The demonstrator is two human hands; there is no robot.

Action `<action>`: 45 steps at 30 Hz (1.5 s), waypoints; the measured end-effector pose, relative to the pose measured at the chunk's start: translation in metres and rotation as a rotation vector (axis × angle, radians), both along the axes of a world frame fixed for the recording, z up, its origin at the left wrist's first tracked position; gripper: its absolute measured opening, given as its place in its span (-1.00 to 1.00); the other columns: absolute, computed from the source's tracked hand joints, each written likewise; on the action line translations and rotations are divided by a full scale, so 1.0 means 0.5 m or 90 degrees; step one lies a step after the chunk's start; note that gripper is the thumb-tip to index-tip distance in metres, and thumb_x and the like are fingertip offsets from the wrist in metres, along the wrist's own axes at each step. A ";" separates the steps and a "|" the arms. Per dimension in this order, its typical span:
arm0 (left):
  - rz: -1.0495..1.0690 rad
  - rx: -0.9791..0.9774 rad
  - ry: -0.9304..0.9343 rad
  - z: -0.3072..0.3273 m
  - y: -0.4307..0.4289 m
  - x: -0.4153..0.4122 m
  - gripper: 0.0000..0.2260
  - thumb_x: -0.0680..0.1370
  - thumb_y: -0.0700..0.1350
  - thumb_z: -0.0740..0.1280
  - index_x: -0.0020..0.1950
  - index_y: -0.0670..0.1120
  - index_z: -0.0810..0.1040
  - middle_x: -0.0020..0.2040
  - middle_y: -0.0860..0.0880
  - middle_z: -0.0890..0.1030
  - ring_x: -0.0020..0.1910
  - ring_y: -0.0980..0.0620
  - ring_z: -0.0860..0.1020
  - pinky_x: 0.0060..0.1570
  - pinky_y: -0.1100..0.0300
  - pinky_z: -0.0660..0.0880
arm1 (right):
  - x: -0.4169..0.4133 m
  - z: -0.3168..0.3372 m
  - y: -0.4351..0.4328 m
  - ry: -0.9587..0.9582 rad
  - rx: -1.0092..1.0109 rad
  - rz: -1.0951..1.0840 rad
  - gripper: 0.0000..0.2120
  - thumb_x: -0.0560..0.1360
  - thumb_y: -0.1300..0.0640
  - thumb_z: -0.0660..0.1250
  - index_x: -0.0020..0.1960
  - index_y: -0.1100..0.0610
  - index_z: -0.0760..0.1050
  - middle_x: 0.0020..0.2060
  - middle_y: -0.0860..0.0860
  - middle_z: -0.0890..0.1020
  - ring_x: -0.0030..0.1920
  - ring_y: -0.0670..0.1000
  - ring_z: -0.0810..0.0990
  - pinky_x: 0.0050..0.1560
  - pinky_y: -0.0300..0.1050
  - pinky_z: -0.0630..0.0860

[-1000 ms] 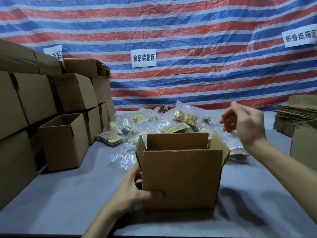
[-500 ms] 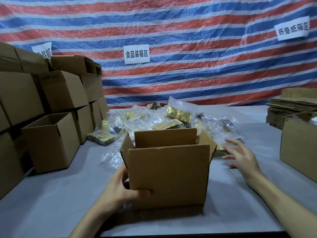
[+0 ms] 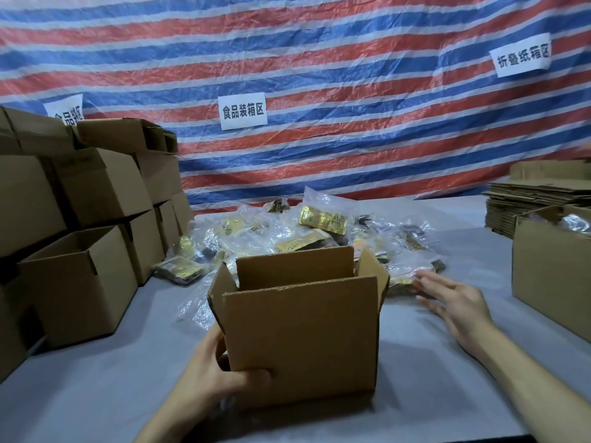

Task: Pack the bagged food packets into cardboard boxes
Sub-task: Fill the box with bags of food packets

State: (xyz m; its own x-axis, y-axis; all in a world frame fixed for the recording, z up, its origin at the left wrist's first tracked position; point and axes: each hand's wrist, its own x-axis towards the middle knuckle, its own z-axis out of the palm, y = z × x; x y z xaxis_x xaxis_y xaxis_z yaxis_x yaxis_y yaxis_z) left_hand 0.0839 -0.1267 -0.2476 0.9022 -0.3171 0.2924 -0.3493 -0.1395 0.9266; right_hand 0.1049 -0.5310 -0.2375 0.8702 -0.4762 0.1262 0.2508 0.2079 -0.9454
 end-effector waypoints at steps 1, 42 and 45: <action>0.001 0.002 0.000 -0.001 0.001 0.001 -0.16 0.05 0.03 0.67 0.32 0.00 0.53 0.12 -0.02 0.71 0.07 0.04 0.68 -0.06 0.29 0.60 | -0.001 0.000 -0.002 -0.005 0.013 -0.003 -0.79 0.56 0.36 0.33 0.18 0.33 0.59 -0.03 0.10 0.72 -0.02 0.02 0.69 -0.01 -0.15 0.63; -0.006 -0.042 -0.013 -0.003 -0.005 0.004 -0.35 0.11 -0.02 0.67 0.16 0.27 0.60 0.10 -0.04 0.71 0.07 0.01 0.69 -0.04 0.21 0.61 | -0.053 0.028 0.026 0.023 0.166 0.109 -0.84 0.64 0.30 0.18 0.04 0.17 0.53 -0.18 0.03 0.75 -0.24 -0.07 0.73 -0.31 -0.18 0.66; -0.003 -0.041 -0.007 -0.005 -0.004 0.007 -0.33 0.12 0.01 0.68 0.18 0.30 0.58 0.12 -0.03 0.71 0.10 -0.01 0.67 0.02 0.14 0.62 | -0.064 0.033 0.030 0.032 0.138 0.107 -0.84 0.63 0.33 0.19 0.05 0.20 0.53 -0.18 0.02 0.75 -0.24 -0.07 0.74 -0.31 -0.13 0.68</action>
